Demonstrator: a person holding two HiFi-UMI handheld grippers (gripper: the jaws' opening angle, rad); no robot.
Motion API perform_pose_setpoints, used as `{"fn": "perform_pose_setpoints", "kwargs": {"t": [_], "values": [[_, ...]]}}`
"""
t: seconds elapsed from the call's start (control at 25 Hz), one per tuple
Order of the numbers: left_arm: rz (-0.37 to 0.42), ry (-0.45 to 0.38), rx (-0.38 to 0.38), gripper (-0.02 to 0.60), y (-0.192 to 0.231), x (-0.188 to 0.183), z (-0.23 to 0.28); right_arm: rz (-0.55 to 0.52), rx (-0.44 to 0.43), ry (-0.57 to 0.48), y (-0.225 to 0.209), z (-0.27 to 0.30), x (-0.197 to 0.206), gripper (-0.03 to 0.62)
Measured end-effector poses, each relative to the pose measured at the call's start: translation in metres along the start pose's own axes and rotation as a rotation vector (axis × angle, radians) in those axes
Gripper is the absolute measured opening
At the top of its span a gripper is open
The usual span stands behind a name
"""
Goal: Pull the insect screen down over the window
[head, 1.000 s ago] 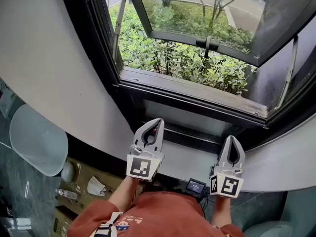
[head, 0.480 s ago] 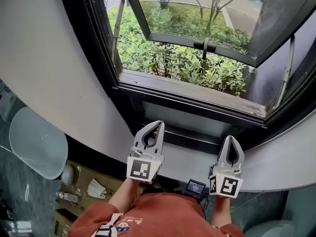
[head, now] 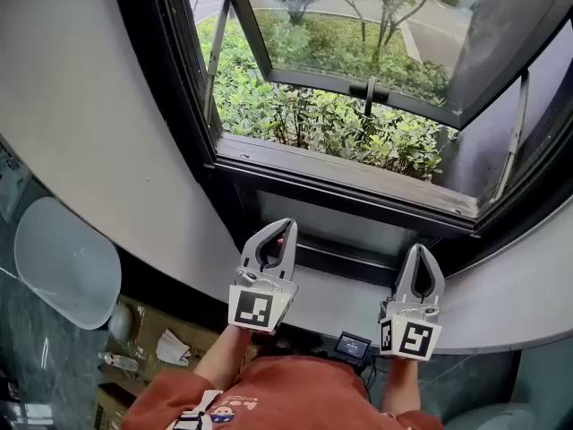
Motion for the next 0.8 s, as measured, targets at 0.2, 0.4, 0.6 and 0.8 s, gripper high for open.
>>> {"fn": "perform_pose_setpoints", "kwargs": {"t": [0.2,0.4,0.6,0.8], "values": [[0.007,-0.029,-0.003,0.005,0.003,-0.012,0.005,-0.017,0.01,-0.035,-0.005,0.005,-0.013,0.009],[0.032,-0.063,-0.007,0.005,0.009,-0.028,0.01,-0.041,0.022,-0.087,-0.011,0.013,-0.032,0.009],[0.051,-0.101,-0.014,0.005,0.013,-0.047,0.016,-0.052,0.033,-0.149,-0.013,0.024,-0.055,0.009],[0.074,-0.143,-0.017,0.005,0.016,-0.067,0.022,-0.076,0.037,-0.213,-0.015,0.033,-0.079,0.009]]}}
Point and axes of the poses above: the fingertips, and each gripper's own axes: z forward along the fingers, y to its left, x out of its underside, the point moved 1 cm from there along -z, backward along the fingers, and after that the axes turned 1 degree about -y, right-handed, at the moved point
